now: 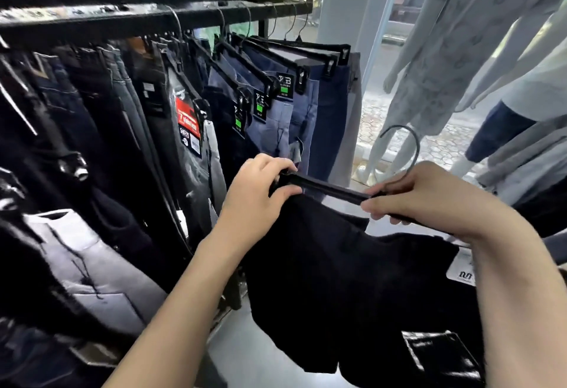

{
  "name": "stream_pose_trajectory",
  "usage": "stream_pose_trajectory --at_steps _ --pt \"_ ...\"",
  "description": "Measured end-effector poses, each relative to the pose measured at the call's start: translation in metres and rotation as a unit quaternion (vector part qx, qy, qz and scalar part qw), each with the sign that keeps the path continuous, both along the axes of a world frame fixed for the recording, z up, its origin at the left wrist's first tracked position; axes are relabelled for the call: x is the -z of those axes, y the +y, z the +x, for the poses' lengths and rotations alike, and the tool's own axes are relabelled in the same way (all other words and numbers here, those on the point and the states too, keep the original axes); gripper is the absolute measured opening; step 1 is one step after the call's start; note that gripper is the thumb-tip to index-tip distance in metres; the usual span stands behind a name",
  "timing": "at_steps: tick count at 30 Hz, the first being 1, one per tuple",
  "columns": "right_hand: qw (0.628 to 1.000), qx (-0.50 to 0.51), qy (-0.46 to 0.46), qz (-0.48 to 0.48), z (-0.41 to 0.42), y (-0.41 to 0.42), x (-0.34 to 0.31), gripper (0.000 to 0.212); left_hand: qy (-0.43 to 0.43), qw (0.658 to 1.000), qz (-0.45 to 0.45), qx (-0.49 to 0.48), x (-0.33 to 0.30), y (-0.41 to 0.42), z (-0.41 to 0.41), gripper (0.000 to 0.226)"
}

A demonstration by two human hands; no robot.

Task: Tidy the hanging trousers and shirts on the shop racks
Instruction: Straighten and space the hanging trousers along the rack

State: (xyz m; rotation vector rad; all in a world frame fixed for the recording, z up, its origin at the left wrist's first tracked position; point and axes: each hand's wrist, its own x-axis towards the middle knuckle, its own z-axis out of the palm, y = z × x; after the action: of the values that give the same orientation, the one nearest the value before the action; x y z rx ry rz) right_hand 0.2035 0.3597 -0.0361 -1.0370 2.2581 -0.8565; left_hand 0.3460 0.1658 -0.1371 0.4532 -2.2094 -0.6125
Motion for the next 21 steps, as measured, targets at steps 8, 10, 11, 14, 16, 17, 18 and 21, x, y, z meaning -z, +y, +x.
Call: stream_pose_trajectory --at_steps 8,10,11,14,16,17,18,21 --pt "0.985 -0.165 0.042 -0.034 0.031 -0.056 -0.024 0.034 0.064 0.99 -0.015 -0.123 -0.035 -0.021 0.065 0.036" --pt "0.983 -0.173 0.041 -0.038 0.039 -0.068 -0.023 0.026 0.135 0.975 0.016 -0.176 -0.036 -0.021 0.079 0.042" --pt "0.983 -0.175 0.045 -0.041 0.043 -0.073 -0.022 0.026 0.19 0.957 0.044 -0.212 -0.034 -0.023 0.085 0.04" --pt "0.98 -0.189 0.038 -0.042 0.049 -0.08 -0.014 0.033 0.289 0.877 0.25 -0.292 -0.037 -0.036 0.087 0.033" --pt "0.979 -0.201 0.01 -0.026 0.05 -0.082 -0.007 0.023 0.238 0.842 0.374 -0.309 -0.039 -0.043 0.077 0.035" --pt "0.979 -0.205 0.008 -0.021 0.049 -0.082 -0.004 0.021 0.212 0.834 0.408 -0.305 -0.039 -0.045 0.073 0.036" --pt "0.979 -0.205 0.01 -0.018 0.046 -0.083 -0.002 0.023 0.197 0.829 0.432 -0.295 -0.039 -0.047 0.07 0.037" --pt "0.979 -0.204 0.004 -0.017 0.035 -0.082 -0.004 0.027 0.162 0.842 0.443 -0.264 -0.042 -0.052 0.065 0.049"
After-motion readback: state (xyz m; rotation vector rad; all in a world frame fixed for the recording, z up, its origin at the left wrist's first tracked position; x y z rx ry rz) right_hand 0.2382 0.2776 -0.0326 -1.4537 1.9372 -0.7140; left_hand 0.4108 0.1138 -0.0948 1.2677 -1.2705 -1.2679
